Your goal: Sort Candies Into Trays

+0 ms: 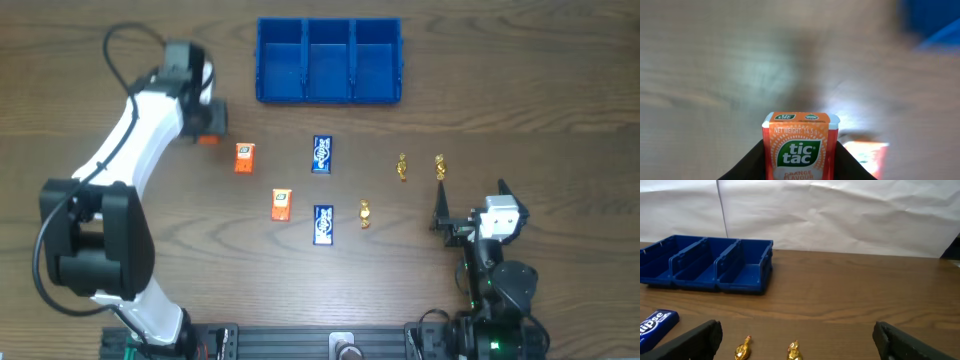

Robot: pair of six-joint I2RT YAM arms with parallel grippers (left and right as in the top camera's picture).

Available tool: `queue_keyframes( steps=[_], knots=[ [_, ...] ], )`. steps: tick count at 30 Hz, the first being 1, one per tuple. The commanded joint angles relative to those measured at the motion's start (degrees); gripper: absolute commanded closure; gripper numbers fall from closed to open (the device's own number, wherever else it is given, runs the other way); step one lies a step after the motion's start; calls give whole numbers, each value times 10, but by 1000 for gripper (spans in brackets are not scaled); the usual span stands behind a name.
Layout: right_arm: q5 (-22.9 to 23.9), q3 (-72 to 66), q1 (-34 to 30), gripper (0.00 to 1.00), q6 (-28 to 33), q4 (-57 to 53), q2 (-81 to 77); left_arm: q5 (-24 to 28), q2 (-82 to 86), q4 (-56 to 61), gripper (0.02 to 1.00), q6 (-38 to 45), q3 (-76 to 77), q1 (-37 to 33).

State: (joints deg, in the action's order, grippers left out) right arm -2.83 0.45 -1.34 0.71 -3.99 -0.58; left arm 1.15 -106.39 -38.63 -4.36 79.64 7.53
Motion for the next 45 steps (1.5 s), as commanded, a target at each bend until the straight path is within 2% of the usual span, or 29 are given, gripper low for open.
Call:
queue_keyframes(
  steps=[1, 5, 10, 20, 24, 25, 26, 29, 31, 35, 40, 45],
  knots=[
    [-3, 0, -3, 1, 9, -5, 4, -68, 6, -11, 833, -86, 187, 76],
    [-3, 0, -3, 1, 9, -5, 4, -103, -62, -20, 825, -103, 322, 116],
    [-3, 0, -3, 1, 9, -5, 4, -122, -162, -56, 825, -114, 440, 141],
    [-3, 0, -3, 1, 9, -5, 4, -104, -239, -62, 776, -130, 459, 141],
    [-3, 0, -3, 1, 9, -5, 4, -104, -242, -63, 553, -130, 458, 140],
    [-3, 0, -3, 1, 9, -5, 4, -104, -242, -64, 415, -130, 458, 139],
    [-3, 0, -3, 1, 9, -5, 4, -106, -239, -66, 338, -131, 458, 137],
    [-3, 0, -3, 3, 9, -5, 4, -105, -209, -76, 196, -135, 449, 127],
    [-3, 0, -3, 1, 9, -5, 4, -104, -172, -71, 141, -131, 425, 123],
    [-3, 0, -3, 1, 9, -5, 4, -104, -46, -17, 119, -119, 302, 123],
    [-3, 0, -3, 1, 9, -5, 4, -103, 145, 68, 115, -133, 40, 124],
    [-3, 0, -3, 1, 9, -5, 4, -112, 218, 151, 110, -136, -177, 137]
  ],
)
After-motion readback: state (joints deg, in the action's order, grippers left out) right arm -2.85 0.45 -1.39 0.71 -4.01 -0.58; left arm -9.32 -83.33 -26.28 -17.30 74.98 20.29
